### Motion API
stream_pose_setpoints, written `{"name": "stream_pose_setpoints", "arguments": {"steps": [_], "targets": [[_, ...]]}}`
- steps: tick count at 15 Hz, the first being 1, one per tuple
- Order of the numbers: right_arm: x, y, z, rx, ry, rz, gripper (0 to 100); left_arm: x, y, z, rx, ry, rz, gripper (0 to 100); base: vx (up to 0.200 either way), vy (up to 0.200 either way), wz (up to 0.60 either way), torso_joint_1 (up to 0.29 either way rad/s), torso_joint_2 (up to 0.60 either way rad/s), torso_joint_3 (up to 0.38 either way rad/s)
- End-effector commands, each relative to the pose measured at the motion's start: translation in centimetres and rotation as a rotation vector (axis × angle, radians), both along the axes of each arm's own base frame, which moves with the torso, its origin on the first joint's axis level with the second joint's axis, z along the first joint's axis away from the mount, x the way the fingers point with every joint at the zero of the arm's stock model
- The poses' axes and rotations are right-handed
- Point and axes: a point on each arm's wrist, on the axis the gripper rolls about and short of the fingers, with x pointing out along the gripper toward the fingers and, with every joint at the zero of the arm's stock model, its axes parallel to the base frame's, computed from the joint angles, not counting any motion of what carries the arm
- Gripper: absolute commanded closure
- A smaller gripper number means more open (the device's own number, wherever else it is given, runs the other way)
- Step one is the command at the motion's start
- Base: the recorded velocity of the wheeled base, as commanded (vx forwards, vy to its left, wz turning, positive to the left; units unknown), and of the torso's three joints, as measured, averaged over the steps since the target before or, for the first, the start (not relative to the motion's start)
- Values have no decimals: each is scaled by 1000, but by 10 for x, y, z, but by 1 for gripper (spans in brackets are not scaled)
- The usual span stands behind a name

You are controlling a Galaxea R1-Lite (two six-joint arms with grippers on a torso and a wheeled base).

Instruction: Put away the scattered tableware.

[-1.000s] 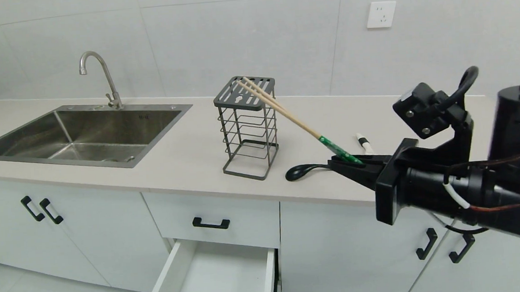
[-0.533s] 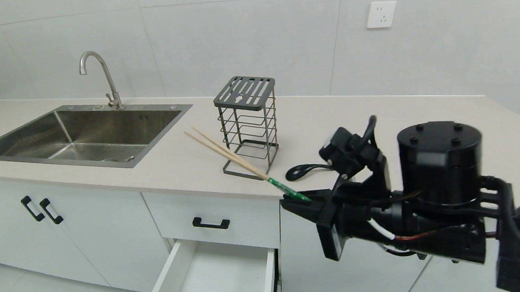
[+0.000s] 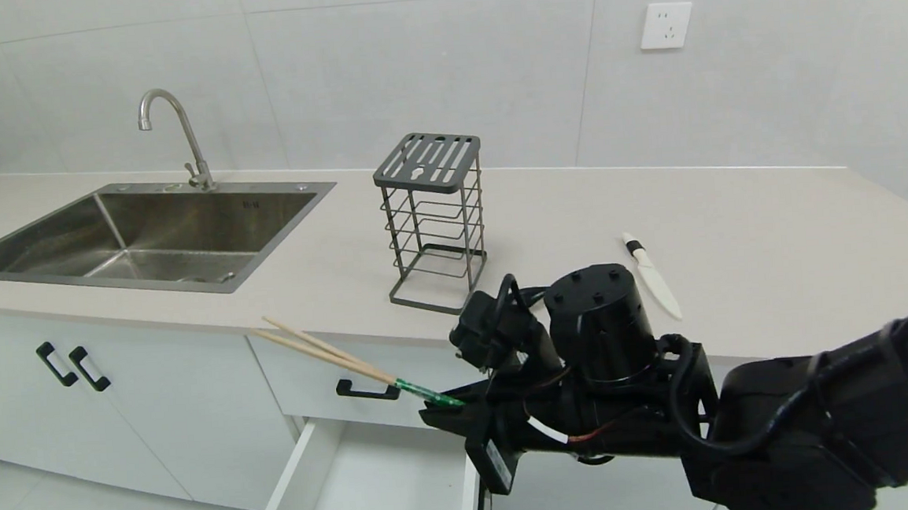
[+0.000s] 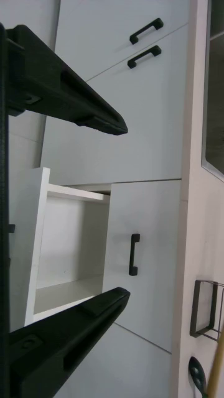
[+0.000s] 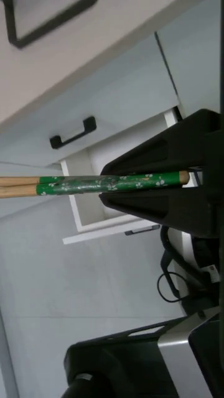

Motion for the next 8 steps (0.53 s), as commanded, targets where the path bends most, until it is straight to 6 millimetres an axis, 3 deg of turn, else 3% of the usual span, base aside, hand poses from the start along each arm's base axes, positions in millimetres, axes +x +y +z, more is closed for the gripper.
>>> {"name": "stream_pose_setpoints", "arguments": {"steps": [1, 6, 8], "targets": [[3, 4, -17, -28, 38, 24, 100, 0, 0, 0, 0, 1, 0, 0, 0, 0, 0, 0, 0, 0], [22, -1, -41, -94, 25, 31, 100, 0, 0, 0, 0, 1, 0, 0, 0, 0, 0, 0, 0, 0], [23, -1, -52, -120, 30, 38, 100, 0, 0, 0, 0, 1, 0, 0, 0, 0, 0, -149, 303, 144]]}}
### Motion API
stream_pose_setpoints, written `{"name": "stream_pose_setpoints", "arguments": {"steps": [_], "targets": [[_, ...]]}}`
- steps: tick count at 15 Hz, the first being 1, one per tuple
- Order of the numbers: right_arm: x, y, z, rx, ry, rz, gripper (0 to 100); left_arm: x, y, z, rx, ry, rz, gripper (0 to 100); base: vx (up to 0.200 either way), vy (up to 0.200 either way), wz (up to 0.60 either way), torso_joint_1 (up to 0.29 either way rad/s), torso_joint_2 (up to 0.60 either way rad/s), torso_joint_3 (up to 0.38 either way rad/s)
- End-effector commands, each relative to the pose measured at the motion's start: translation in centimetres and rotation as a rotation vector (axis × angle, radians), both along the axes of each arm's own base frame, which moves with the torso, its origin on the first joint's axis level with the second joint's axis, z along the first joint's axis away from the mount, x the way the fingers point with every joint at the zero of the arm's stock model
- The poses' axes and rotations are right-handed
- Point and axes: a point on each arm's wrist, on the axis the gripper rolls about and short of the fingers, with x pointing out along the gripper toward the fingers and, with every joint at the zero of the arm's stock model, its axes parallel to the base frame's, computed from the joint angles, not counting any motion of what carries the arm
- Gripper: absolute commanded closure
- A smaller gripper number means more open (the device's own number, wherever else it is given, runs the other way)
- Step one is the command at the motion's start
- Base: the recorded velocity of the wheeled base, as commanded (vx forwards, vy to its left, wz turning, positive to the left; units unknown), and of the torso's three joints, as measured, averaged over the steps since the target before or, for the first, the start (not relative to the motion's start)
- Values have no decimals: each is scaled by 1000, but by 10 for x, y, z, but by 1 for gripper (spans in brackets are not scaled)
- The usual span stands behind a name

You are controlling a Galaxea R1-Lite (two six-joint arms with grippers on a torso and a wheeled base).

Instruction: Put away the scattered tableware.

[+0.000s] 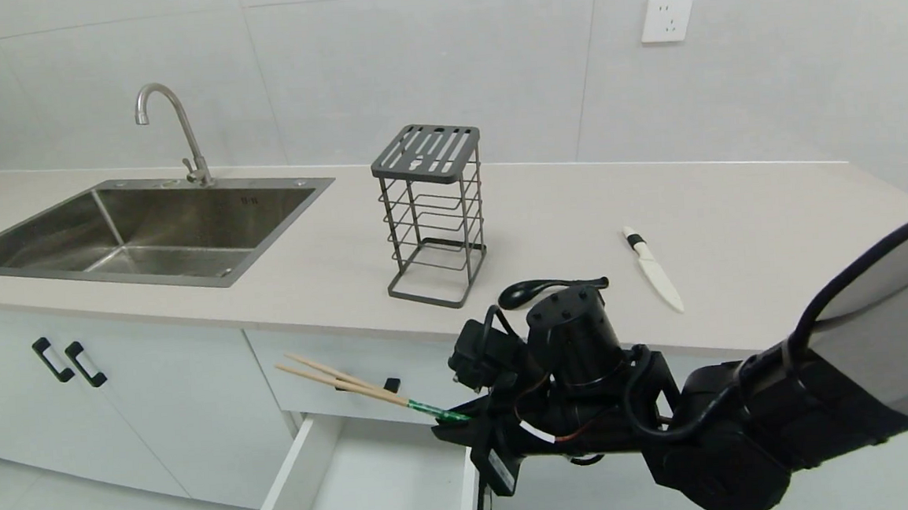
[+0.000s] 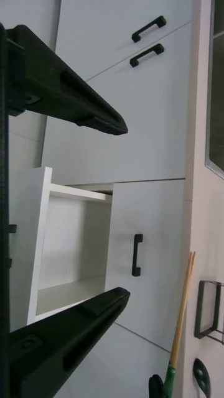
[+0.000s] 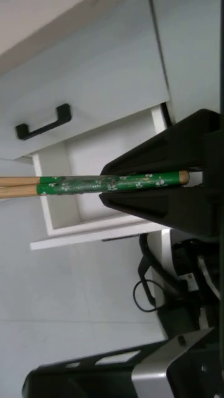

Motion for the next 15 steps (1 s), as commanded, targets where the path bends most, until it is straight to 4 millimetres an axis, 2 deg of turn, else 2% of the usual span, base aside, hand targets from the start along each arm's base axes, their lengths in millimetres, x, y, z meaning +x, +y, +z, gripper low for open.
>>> {"name": "stream_pose_setpoints", "arguments": {"steps": [1, 5, 15], "targets": [[3, 3, -12, -28, -6, 12, 100, 0, 0, 0, 0, 2, 0, 0, 0, 0, 0, -207, 432, 193], [9, 16, -16, -20, -21, 23, 100, 0, 0, 0, 0, 2, 0, 0, 0, 0, 0, -248, 482, 228], [16, 31, -8, 0, -74, -9, 100, 0, 0, 0, 0, 2, 0, 0, 0, 0, 0, -248, 458, 211]]}}
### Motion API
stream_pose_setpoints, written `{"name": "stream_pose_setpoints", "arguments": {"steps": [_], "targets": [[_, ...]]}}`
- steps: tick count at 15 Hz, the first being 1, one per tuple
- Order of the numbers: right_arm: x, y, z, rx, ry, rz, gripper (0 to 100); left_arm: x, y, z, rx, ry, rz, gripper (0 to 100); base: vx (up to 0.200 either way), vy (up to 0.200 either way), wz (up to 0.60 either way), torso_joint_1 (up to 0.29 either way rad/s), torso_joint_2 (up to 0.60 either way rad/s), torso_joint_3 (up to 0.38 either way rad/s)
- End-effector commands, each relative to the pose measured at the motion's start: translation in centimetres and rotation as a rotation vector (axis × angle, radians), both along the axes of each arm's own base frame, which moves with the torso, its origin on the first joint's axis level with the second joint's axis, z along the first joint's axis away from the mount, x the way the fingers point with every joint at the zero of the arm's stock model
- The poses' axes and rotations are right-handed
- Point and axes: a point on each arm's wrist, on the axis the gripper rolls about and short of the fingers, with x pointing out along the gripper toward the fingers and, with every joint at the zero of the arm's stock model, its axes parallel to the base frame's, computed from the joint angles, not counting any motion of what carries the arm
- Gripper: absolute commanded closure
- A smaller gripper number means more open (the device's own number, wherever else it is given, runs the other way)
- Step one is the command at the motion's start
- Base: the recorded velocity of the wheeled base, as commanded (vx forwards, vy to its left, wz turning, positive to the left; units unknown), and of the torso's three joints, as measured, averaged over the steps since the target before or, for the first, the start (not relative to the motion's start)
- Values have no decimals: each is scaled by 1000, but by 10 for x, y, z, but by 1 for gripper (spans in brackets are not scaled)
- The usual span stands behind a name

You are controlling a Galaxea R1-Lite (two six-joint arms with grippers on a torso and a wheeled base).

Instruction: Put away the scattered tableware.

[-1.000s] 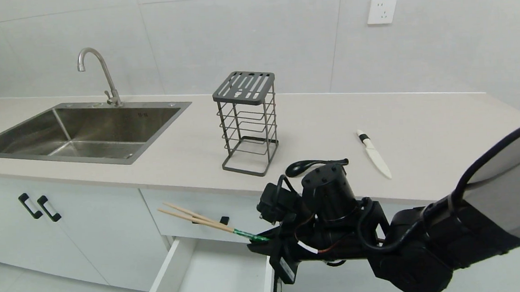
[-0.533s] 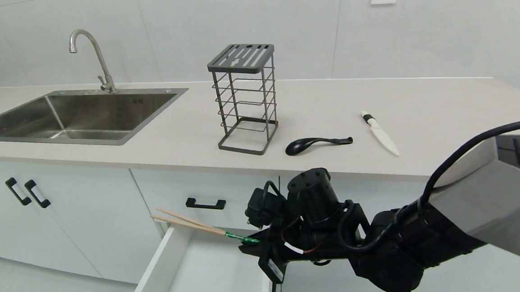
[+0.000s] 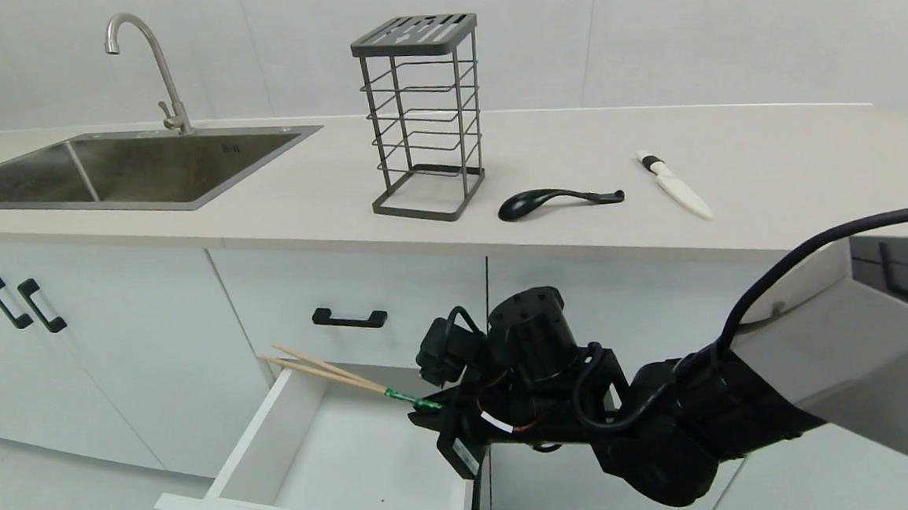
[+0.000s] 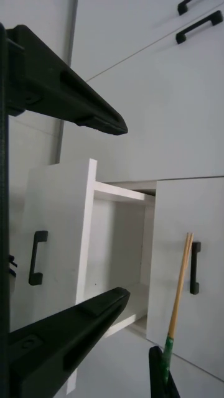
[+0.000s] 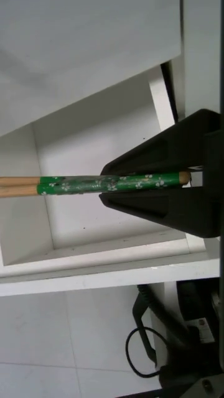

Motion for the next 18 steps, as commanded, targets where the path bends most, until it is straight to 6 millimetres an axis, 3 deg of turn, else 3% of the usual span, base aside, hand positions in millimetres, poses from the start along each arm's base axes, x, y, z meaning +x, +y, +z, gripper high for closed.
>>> {"name": "stream_pose_setpoints", "arguments": {"steps": [1, 6, 9, 14, 18], "targets": [[2, 5, 0, 4, -7, 7, 100, 0, 0, 0, 0, 2, 0, 0, 0, 0, 0, -256, 330, 119], [-2, 16, -10, -6, -2, 37, 100, 0, 0, 0, 0, 2, 0, 0, 0, 0, 0, -219, 320, 116], [1, 24, -10, 6, -13, 40, 100, 0, 0, 0, 0, 2, 0, 0, 0, 0, 0, -41, 242, 67], [15, 18, -6, 4, -57, 28, 100, 0, 0, 0, 0, 2, 0, 0, 0, 0, 0, -3, 34, 16], [19, 18, -14, -70, -50, 48, 100, 0, 0, 0, 0, 2, 0, 0, 0, 0, 0, 0, 0, 0]]}}
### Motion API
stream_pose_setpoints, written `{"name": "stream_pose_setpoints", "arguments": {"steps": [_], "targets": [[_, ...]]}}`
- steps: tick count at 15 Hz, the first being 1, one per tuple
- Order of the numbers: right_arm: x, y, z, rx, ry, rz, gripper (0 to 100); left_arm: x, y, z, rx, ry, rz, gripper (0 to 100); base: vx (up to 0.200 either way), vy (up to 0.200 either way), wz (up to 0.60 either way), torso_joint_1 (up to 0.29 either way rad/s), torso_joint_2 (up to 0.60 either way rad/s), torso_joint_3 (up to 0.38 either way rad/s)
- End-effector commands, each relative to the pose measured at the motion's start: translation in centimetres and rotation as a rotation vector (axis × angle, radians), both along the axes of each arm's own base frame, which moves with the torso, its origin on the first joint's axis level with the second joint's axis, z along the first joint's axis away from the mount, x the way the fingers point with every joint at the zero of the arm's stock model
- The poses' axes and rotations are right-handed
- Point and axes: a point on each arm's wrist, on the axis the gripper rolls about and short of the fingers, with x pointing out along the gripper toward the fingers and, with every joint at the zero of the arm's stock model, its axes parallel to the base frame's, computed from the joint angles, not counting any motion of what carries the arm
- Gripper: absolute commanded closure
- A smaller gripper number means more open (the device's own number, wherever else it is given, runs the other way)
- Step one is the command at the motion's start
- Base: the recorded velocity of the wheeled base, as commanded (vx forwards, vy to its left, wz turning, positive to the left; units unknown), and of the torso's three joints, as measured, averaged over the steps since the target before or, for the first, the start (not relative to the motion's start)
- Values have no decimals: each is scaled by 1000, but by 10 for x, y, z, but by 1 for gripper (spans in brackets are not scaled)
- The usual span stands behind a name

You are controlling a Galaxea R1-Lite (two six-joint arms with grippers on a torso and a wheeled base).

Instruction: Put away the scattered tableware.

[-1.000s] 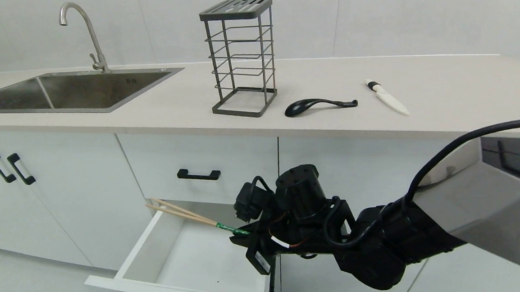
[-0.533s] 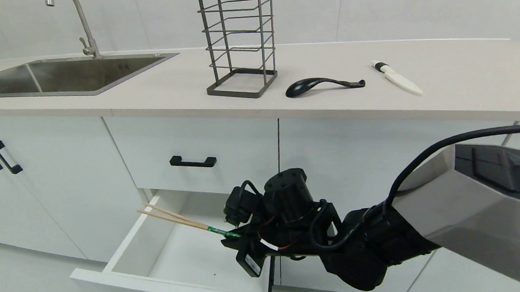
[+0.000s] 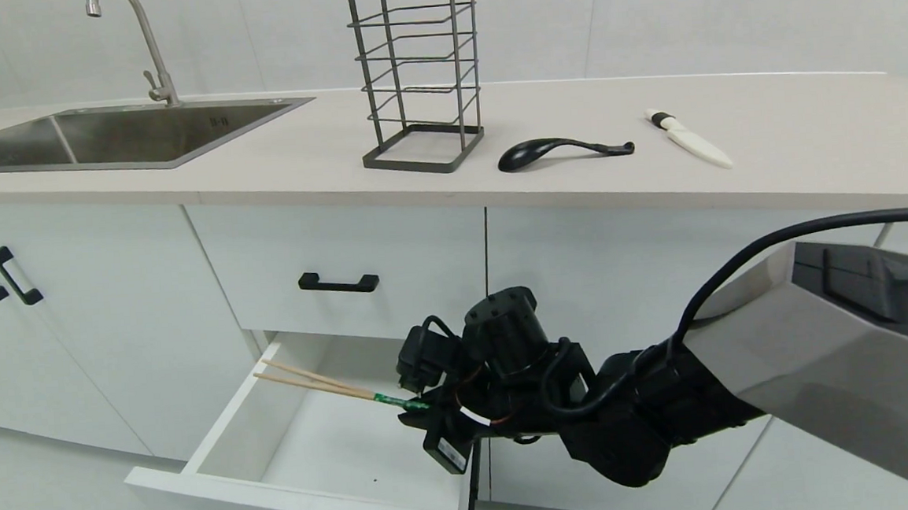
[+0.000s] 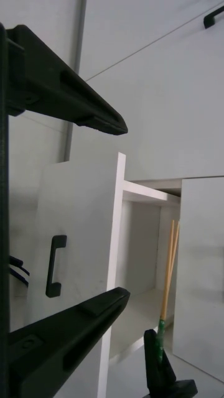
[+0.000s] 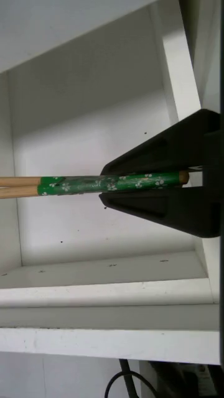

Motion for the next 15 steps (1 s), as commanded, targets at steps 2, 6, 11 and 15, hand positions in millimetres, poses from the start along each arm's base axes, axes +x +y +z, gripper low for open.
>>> {"name": "stream_pose_setpoints", "arguments": {"steps": [2, 6, 11, 15], "targets": [[11, 13, -8, 12, -12, 2, 100, 0, 0, 0, 0, 1, 0, 0, 0, 0, 0, 0, 0, 0], [17, 19, -18, 5, -9, 0, 100, 0, 0, 0, 0, 1, 0, 0, 0, 0, 0, 0, 0, 0], [26, 22, -30, -6, -20, 1, 100, 0, 0, 0, 0, 1, 0, 0, 0, 0, 0, 0, 0, 0], [33, 25, -48, -30, -24, 7, 100, 0, 0, 0, 0, 1, 0, 0, 0, 0, 0, 0, 0, 0]]}}
